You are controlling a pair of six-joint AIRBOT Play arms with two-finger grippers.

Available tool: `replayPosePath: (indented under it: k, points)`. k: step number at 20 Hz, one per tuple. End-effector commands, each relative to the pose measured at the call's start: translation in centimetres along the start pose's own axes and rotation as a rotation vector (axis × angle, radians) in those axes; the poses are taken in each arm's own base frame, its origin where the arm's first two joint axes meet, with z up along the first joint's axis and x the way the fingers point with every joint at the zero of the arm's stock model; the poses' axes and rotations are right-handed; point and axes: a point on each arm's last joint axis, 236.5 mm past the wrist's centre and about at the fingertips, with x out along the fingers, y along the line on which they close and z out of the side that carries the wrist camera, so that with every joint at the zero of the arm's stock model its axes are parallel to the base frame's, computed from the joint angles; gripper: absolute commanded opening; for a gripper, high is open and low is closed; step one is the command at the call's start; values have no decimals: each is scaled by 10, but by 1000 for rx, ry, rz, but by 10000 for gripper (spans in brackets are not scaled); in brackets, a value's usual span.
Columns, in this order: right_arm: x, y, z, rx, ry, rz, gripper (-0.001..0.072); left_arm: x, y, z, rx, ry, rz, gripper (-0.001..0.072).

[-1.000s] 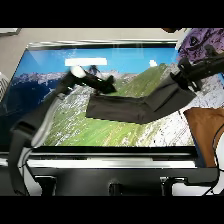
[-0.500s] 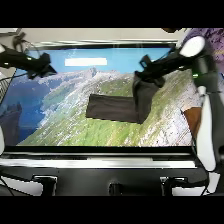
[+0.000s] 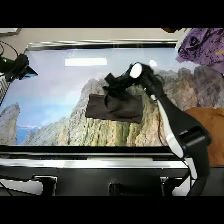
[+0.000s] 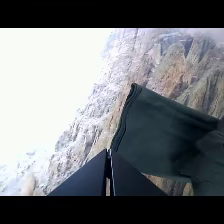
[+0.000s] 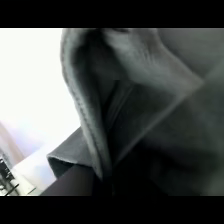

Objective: Fold the clothes and pants, and hang the long-sleeved shirts on hangers.

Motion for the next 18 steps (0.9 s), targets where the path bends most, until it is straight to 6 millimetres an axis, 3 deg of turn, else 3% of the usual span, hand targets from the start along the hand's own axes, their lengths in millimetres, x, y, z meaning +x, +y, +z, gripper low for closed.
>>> replayPosePath:
  k: [1,3,4,6,7,8,10,12,15,18]
  points:
    - [40,3,-13,22,30,30,31,4,9,-3,-13,18,10,19]
    - [51,5,-14,22,29,45,41,7,11,-6,-18,28,11,19]
    - [53,6,-13,23,28,53,121,8,12,-6,-21,31,12,19]
    - [54,15,-19,-12,43,87,211,10,13,-7,-22,34,13,19]
    - [53,21,-26,-30,68,115,330,10,13,-5,-22,28,12,19]
    - [49,31,-33,-56,95,152,403,10,12,-4,-23,24,11,19]
    - [35,50,-43,-109,117,222,418,10,12,-1,-23,12,9,19]
    - [11,66,-41,-145,91,265,436,10,12,-1,-23,11,9,19]
    - [-50,80,-9,-187,0,326,474,10,12,-1,-23,11,9,19]
    - [-137,55,43,-241,-94,322,474,10,12,-1,-23,10,9,19]
